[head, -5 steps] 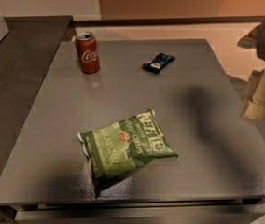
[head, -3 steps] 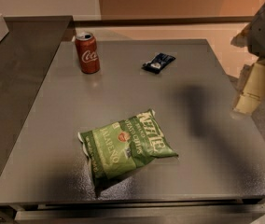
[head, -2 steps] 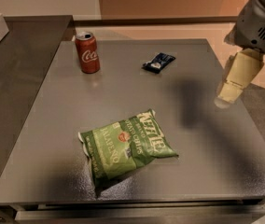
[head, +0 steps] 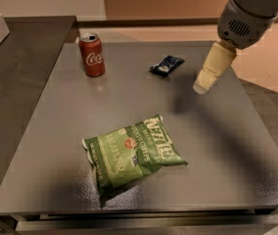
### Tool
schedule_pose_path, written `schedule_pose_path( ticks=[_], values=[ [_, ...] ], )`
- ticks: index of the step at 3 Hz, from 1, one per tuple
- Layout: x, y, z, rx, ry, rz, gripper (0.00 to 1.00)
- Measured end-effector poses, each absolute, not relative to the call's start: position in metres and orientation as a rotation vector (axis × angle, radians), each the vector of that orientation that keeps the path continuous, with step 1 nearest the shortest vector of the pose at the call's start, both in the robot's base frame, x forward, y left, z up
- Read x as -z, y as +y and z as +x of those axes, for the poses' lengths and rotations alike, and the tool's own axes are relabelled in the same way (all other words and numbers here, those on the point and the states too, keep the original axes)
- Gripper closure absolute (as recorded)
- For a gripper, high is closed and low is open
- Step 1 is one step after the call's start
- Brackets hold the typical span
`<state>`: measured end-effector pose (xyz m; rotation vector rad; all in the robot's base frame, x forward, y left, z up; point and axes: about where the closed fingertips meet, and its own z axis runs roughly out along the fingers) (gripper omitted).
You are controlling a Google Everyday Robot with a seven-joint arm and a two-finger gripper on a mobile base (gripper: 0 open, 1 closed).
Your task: Move rxbar blueberry near green jalapeno chip bag
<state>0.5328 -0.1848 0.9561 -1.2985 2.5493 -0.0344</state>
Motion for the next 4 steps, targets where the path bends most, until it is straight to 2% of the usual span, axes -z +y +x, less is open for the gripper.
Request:
schedule_pose_path(
  ticks=[4],
  values=[
    [-0.917, -0.155, 0.609, 0.060, 2.796, -0.643, 0.00]
  ],
)
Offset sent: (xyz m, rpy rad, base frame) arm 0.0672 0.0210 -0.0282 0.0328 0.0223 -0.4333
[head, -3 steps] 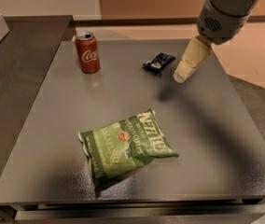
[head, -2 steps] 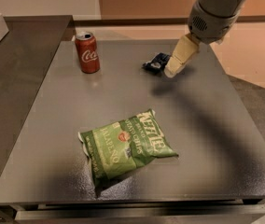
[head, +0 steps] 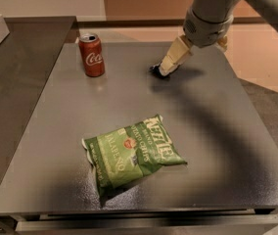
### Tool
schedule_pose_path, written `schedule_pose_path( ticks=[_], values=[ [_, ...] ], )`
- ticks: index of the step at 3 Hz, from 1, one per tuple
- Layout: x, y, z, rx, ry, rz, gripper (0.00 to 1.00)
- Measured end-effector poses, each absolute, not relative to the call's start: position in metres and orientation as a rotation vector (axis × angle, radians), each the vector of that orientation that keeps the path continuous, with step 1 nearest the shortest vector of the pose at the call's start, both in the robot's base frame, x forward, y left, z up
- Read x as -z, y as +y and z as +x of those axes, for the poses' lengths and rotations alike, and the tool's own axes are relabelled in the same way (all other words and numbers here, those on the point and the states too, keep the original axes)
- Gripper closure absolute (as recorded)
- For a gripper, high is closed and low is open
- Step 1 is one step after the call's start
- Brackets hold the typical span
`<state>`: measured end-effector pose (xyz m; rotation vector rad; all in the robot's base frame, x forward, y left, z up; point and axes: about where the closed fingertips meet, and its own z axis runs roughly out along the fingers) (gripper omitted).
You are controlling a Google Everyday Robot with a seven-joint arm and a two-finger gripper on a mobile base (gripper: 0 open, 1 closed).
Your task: Move rxbar blueberry near green jalapeno chip bag
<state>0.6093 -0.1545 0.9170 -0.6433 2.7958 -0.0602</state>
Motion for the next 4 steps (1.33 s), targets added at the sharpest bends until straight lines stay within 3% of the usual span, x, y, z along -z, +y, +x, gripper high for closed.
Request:
schedule_pose_path(
  ticks=[4],
  values=[
    [-0.899, -0.140, 0.663, 0.128, 2.753, -0.197, 0.00]
  ],
)
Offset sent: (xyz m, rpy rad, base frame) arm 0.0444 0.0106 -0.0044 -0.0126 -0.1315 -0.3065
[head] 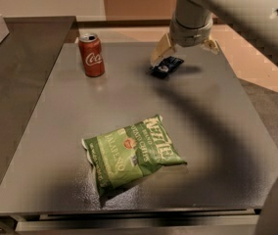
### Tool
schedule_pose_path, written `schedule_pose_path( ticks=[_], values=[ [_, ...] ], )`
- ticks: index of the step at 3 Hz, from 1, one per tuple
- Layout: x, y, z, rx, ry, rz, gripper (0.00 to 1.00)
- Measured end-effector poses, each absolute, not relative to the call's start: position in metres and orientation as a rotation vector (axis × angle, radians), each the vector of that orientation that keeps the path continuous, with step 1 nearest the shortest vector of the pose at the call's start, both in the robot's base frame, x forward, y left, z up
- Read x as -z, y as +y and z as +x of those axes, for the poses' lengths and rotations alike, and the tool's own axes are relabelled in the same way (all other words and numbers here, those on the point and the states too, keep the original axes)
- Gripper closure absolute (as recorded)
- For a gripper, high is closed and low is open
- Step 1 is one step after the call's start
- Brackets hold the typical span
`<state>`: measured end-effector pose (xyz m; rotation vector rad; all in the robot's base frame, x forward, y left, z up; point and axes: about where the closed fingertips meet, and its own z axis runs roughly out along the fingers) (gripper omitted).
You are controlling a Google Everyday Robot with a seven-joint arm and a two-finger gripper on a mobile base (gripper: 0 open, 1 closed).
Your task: Move rxbar blueberry near green jalapeno chip bag
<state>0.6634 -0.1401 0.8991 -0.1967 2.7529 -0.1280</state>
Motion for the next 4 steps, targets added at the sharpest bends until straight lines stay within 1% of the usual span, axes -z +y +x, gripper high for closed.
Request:
schedule_pose_path(
  ticks=[4],
  values=[
    [-0.857, -0.120, 0.701, 0.104, 2.827, -0.061, 0.00]
  ],
)
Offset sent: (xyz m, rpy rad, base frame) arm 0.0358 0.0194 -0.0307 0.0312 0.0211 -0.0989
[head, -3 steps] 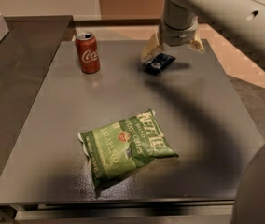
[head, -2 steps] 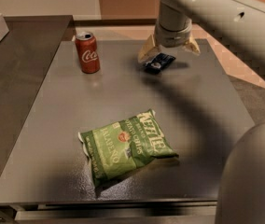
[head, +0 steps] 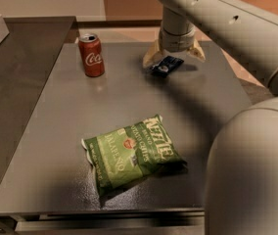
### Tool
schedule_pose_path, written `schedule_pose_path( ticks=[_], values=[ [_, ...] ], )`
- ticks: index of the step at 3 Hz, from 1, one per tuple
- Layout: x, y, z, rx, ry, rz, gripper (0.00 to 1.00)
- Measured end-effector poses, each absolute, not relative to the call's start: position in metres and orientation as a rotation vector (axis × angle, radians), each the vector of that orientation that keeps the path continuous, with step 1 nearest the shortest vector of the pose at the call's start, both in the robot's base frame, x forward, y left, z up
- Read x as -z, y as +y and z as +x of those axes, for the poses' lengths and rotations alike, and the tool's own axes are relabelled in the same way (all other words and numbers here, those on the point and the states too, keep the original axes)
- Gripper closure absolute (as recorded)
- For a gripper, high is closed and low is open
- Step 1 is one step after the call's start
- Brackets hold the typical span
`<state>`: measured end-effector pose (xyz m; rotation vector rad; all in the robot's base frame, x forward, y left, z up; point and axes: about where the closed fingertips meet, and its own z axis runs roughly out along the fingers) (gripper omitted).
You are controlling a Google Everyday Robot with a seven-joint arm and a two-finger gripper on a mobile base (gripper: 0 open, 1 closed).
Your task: Move rxbar blueberry near green jalapeno chip bag
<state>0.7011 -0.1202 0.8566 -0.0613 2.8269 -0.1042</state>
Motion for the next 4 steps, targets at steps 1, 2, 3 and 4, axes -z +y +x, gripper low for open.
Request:
schedule_pose_path(
  ticks=[1, 2, 3, 4],
  values=[
    [-0.848, -0.114, 0.706, 0.086, 2.850, -0.057, 0.00],
    [-0.839, -0.110, 0.708, 0.068, 2.874, -0.054, 0.00],
    [-0.831, -0.106, 0.708, 0.056, 2.899, -0.062, 0.17],
    [-0.827, -0.104, 0.708, 0.037, 2.911, -0.077, 0.39]
  ],
)
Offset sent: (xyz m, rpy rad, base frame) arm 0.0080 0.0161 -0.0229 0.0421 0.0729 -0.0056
